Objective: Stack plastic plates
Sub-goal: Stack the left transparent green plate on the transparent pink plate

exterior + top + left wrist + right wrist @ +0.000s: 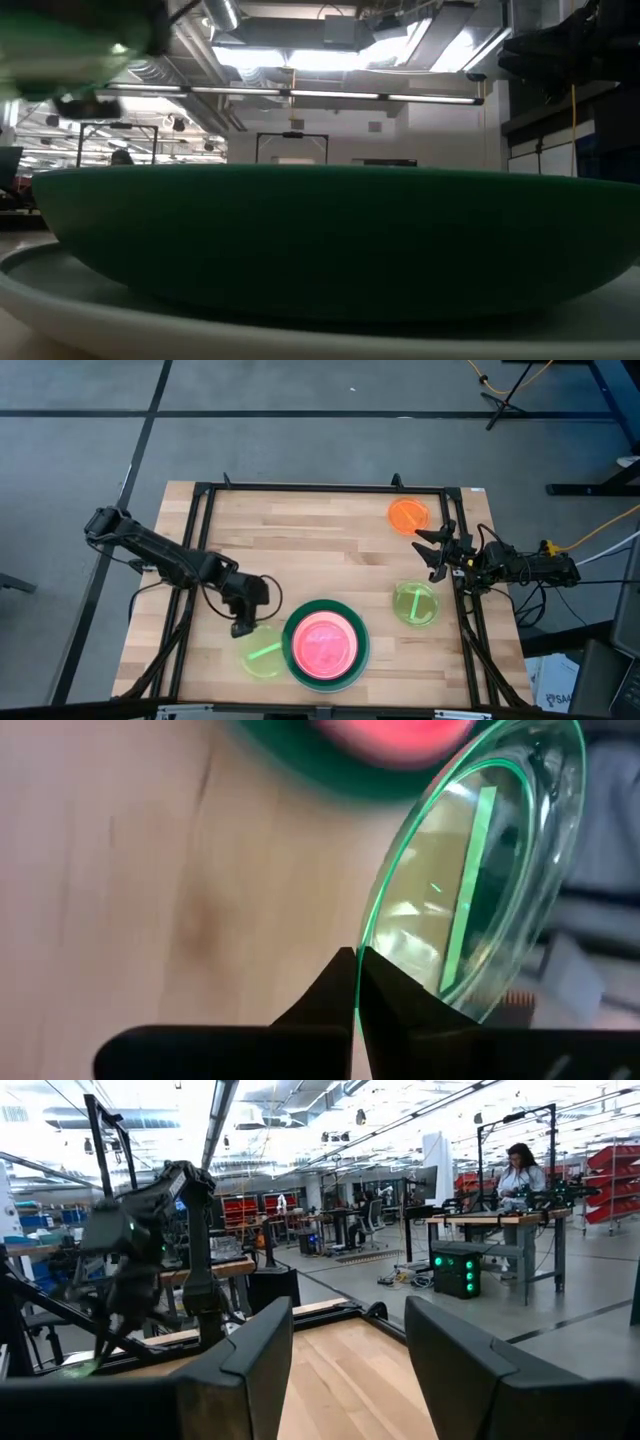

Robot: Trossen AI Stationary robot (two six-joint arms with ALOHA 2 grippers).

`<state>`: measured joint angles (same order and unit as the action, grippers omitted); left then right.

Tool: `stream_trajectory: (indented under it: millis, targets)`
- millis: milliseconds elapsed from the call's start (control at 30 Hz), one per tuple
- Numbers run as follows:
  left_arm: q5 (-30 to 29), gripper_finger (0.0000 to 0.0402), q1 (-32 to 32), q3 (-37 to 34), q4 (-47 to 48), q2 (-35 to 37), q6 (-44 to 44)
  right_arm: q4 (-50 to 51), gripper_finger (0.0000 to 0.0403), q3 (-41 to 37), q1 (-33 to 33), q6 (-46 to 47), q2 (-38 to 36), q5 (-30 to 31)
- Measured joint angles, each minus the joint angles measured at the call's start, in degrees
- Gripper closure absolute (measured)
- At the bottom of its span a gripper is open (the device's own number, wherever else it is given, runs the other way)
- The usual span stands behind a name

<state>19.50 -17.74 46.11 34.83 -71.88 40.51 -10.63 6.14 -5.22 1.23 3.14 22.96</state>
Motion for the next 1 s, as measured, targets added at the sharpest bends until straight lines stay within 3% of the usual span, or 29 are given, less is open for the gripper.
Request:
stream_trajectory:
  millis: [400,767,1000]
  targets:
    - [-13.6,0.0398,0.24,0.87,-21.13,-4.9,-2.91,-0.22,0.0214,0.0,0.0,0.0,0.0,0.0]
    - [-20.84,0.0397,0.21,0.87,-36.08,-18.97,-8.71,-0.35,0.0214,-0.01,0.0,0.0,0.0,0.0]
    - [-21.61,0.0397,0.92,0.85,-40.06,-23.0,-9.31,-0.33,0.0214,-0.01,-0.02,0.0,0.02,0.0]
